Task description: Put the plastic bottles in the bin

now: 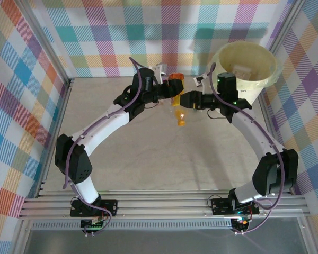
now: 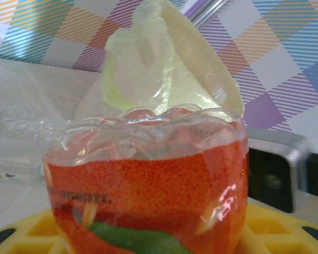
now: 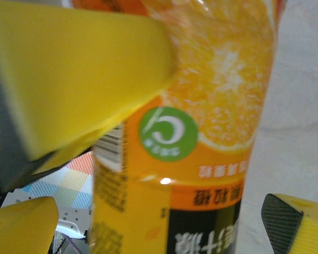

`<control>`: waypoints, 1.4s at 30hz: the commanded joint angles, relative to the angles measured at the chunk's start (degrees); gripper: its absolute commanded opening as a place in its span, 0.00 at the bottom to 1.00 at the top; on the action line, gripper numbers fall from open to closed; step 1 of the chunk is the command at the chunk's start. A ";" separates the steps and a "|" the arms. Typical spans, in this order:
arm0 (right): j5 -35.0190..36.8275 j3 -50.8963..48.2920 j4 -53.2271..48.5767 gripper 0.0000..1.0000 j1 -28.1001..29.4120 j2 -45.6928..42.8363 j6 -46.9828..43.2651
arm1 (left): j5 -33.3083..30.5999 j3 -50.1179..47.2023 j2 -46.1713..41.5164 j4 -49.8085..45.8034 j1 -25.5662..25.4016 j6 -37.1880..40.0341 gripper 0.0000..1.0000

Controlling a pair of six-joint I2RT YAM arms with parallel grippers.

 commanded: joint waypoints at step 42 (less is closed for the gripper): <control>49.82 52.47 -27.76 0.79 -24.26 23.56 2.18 | -35.96 -21.69 -25.38 -20.57 0.63 7.30 1.00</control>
